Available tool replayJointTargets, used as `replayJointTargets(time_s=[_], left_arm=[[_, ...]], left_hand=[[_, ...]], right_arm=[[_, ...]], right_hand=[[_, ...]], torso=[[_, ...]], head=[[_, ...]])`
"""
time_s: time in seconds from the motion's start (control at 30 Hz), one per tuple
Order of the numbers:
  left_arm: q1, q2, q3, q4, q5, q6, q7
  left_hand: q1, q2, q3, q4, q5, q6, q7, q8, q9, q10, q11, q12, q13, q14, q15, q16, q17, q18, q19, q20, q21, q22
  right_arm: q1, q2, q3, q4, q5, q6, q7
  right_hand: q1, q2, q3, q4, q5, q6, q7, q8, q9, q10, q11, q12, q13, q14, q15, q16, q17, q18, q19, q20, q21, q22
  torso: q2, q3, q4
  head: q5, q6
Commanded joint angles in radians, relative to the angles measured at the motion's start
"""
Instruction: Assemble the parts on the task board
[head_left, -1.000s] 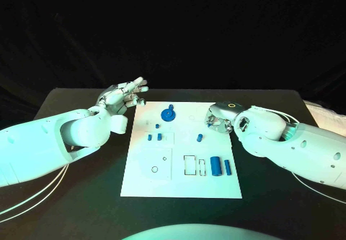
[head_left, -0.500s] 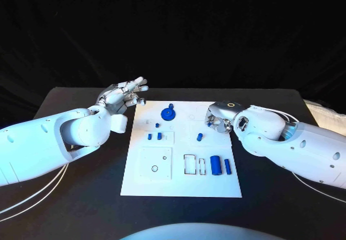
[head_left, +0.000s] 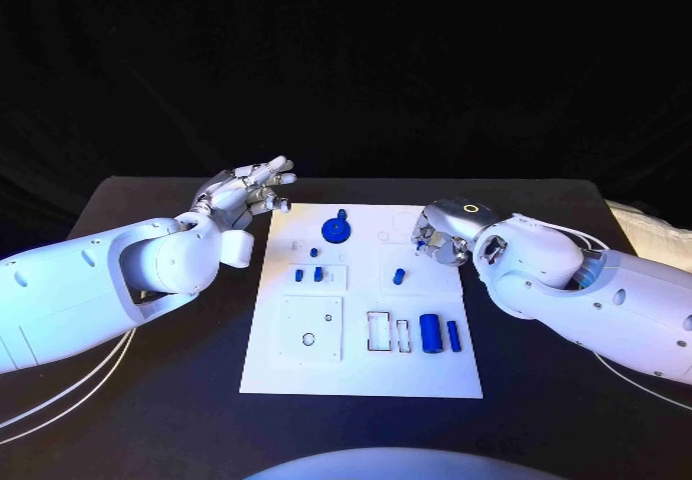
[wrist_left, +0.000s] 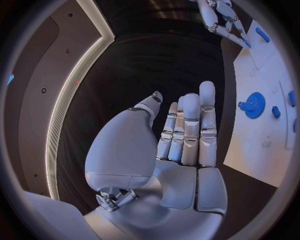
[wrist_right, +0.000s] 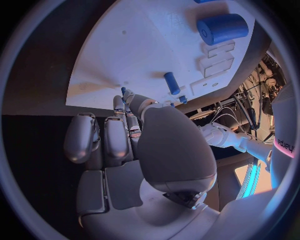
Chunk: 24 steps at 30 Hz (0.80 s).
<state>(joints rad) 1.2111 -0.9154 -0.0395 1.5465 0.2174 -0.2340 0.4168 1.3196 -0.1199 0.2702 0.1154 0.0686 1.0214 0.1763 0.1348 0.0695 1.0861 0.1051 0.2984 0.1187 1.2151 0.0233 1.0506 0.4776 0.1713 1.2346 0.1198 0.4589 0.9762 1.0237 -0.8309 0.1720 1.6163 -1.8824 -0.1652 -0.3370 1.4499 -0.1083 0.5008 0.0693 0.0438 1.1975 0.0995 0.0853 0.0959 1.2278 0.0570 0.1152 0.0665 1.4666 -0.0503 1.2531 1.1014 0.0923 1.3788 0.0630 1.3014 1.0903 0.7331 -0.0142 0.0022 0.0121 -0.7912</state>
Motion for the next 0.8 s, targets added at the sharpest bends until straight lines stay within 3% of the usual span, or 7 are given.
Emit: replayJointTargets(time_s=[0.03,0.23,0.5,0.8], left_arm=[[0.000,0.002,0.001,-0.001,-0.012,0.022,-0.003],[0.000,0.003,0.001,-0.004,-0.012,0.022,-0.005],[0.000,0.009,0.001,-0.007,-0.013,0.023,-0.007],[0.000,0.015,0.001,-0.008,-0.014,0.025,-0.008]], left_hand=[[0.013,0.002,-0.003,-0.007,0.003,-0.009,0.001,0.004,-0.002,-0.013,-0.001,0.005,0.002,-0.009,-0.002,0.000,-0.003,0.010,0.004,0.002,-0.008,-0.003],[0.016,0.004,-0.004,-0.009,0.003,-0.012,0.002,0.003,-0.002,-0.017,0.000,0.007,0.001,-0.010,-0.001,0.000,-0.004,0.010,0.003,0.002,-0.009,-0.004],[0.016,0.004,-0.005,-0.010,0.003,-0.014,0.003,0.003,-0.002,-0.019,0.001,0.007,0.001,-0.011,0.000,0.001,-0.005,0.010,0.003,0.003,-0.010,-0.004],[0.016,0.005,-0.006,-0.010,0.003,-0.015,0.003,0.003,-0.002,-0.021,0.001,0.008,0.001,-0.012,0.000,0.001,-0.006,0.010,0.003,0.003,-0.010,-0.005]], right_arm=[[0.000,-0.012,0.007,0.020,-0.019,-0.051,-0.026],[-0.001,-0.029,0.016,0.097,-0.017,-0.047,-0.030],[-0.039,0.000,0.017,0.197,0.013,-0.057,-0.009],[-0.094,0.076,0.009,0.215,0.029,-0.058,0.029]], right_hand=[[-0.006,0.001,-0.003,0.001,0.005,0.006,-0.001,0.004,-0.002,0.021,-0.020,-0.005,0.000,0.042,0.007,0.003,0.000,0.000,0.009,-0.001,0.004,0.002],[-0.006,0.001,-0.003,0.001,0.005,0.006,-0.001,0.004,-0.002,0.021,-0.020,-0.005,0.000,0.042,0.007,0.004,0.001,0.000,0.009,-0.001,0.005,0.003],[-0.003,0.006,0.006,-0.008,0.006,0.000,0.005,-0.001,-0.001,0.021,-0.016,-0.012,-0.001,0.042,0.013,0.005,-0.001,-0.001,0.010,0.003,0.005,0.004],[0.000,0.009,0.014,-0.018,0.008,-0.003,0.011,-0.005,-0.001,0.021,-0.011,-0.017,-0.001,0.041,0.016,0.006,-0.002,-0.001,0.010,0.007,0.006,0.005]], torso=[[0.000,-0.0002,-0.0014],[0.002,-0.0002,-0.0013],[0.001,-0.0013,0.0014],[0.001,-0.0022,0.0036]], head=[[0.001,0.002],[0.004,0.004],[0.025,0.001],[0.058,-0.009]])
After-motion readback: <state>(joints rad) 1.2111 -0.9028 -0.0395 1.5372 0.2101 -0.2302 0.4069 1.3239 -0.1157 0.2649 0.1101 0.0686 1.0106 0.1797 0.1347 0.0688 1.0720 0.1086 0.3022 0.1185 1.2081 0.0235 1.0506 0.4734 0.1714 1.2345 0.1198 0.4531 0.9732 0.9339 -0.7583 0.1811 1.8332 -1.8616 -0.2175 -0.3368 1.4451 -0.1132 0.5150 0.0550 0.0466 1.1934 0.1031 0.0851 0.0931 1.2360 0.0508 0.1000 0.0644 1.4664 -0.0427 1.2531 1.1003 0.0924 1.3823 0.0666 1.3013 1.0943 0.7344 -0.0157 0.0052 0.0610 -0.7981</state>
